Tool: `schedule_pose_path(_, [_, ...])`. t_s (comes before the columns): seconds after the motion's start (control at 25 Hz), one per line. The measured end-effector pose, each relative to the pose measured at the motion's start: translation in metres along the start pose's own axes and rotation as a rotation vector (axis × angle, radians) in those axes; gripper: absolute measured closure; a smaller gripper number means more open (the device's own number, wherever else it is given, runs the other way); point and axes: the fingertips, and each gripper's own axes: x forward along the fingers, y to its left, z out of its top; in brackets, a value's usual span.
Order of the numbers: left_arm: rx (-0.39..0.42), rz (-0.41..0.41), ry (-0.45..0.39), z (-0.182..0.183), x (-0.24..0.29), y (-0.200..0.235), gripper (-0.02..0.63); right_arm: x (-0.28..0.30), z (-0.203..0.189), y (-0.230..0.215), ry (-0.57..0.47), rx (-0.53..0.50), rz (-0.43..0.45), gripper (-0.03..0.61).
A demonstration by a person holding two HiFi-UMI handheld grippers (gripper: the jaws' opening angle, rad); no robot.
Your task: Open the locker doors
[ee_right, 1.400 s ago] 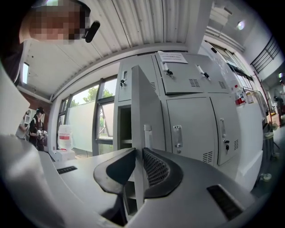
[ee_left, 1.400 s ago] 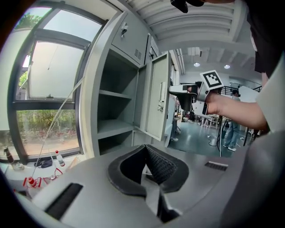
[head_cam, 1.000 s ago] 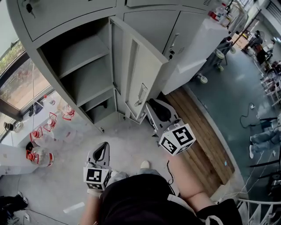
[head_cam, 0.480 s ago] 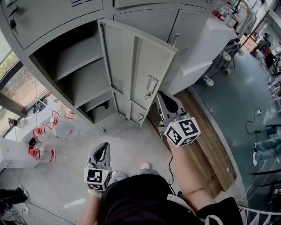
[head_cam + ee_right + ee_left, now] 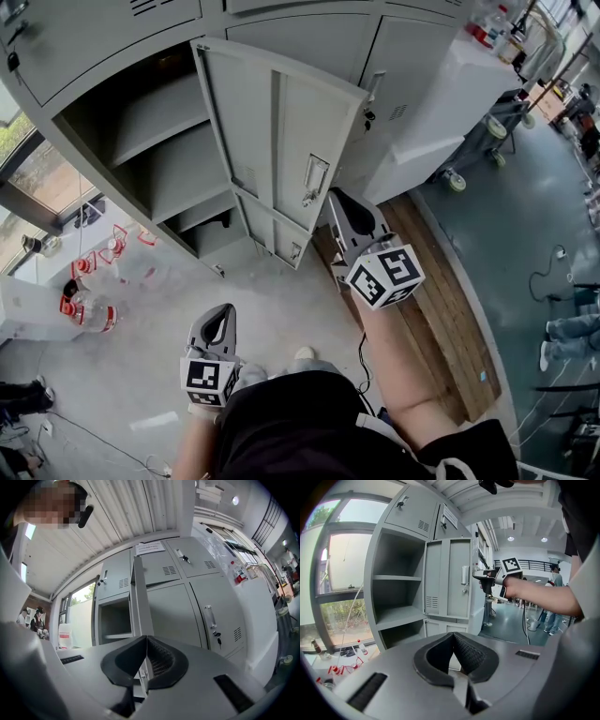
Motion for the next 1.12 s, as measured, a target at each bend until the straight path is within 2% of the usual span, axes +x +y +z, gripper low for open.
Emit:
schedule_pose_path(0.32, [0.0,-0.01,-0.012,-0.005,0.01,-0.035,0.595,-0.007,-0.002,-0.012,0.015,0.036,0.027,0.549])
schedule_pose_path(0.64, [0.013,-0.051,-0.051,0.015,0.023,-0.055,0.595,-0.051,-0.009,-0.006,0.049,0.024,0.025,0.549])
schedule_pose_path(1.12, [0.041,-0.235,-0.157,0.05,0.028,-0.069,0.595,-0.129,-0.043,0.042,0.135,0.031,-0.054,0.549])
